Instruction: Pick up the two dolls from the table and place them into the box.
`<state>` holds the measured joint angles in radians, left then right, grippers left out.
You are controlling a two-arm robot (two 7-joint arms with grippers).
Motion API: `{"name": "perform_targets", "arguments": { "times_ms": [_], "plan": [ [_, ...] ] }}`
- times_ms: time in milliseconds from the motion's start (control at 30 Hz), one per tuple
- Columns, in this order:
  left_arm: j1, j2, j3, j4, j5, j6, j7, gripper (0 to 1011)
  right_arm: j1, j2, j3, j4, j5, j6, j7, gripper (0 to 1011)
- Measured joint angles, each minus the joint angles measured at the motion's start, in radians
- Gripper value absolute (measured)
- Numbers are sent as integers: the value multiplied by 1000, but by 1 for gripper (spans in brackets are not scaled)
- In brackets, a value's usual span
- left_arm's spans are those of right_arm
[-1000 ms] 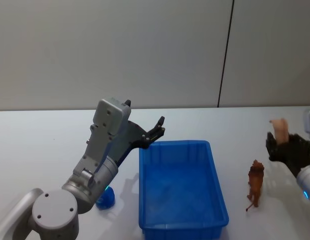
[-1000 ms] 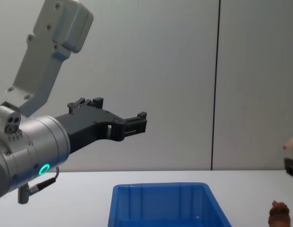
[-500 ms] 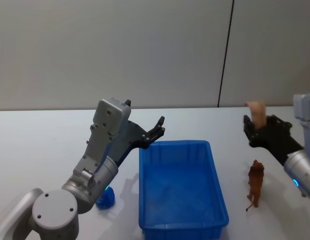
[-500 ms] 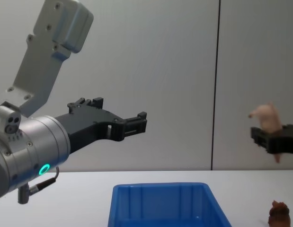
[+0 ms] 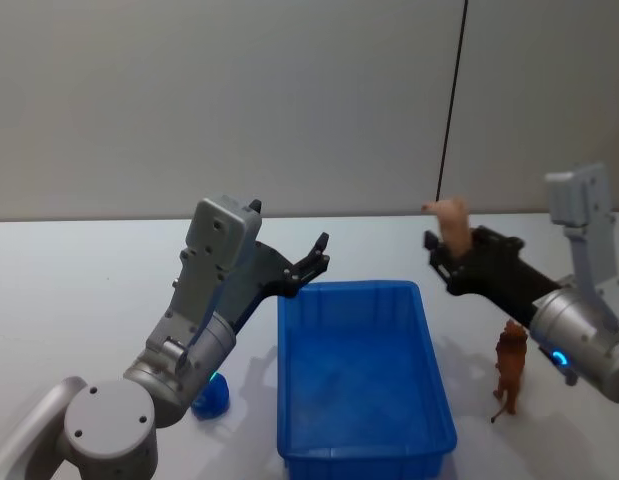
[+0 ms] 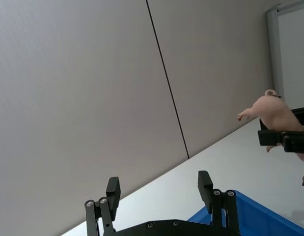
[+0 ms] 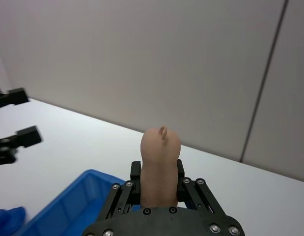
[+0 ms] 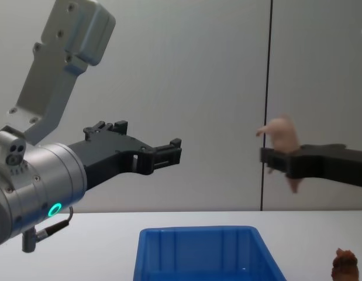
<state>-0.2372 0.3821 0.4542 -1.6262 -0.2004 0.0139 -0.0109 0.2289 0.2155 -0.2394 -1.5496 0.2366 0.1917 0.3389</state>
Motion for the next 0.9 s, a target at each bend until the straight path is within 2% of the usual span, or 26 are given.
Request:
{"name": "perform_targets", "arguments": {
  "times_ms": [433,567,600,667,700,900],
  "plan": [
    [0,0,0,0,0,0,0,1001,48,-30,-36,22,29,121,169,381],
    [0,0,0,0,0,0,0,1001,66,-41,-51,39,33,166,224,499],
    [0,0,0,0,0,0,0,1001,69,-44,-54,42,34,173,231,559],
    [0,0,0,0,0,0,0,1001,76,-48,-60,48,34,190,250,599],
    [0,0,0,0,0,0,0,1001,78,-50,-63,51,35,196,256,659],
    [0,0,0,0,0,0,0,1001,90,-57,-73,62,37,222,288,812]
  ]
}}
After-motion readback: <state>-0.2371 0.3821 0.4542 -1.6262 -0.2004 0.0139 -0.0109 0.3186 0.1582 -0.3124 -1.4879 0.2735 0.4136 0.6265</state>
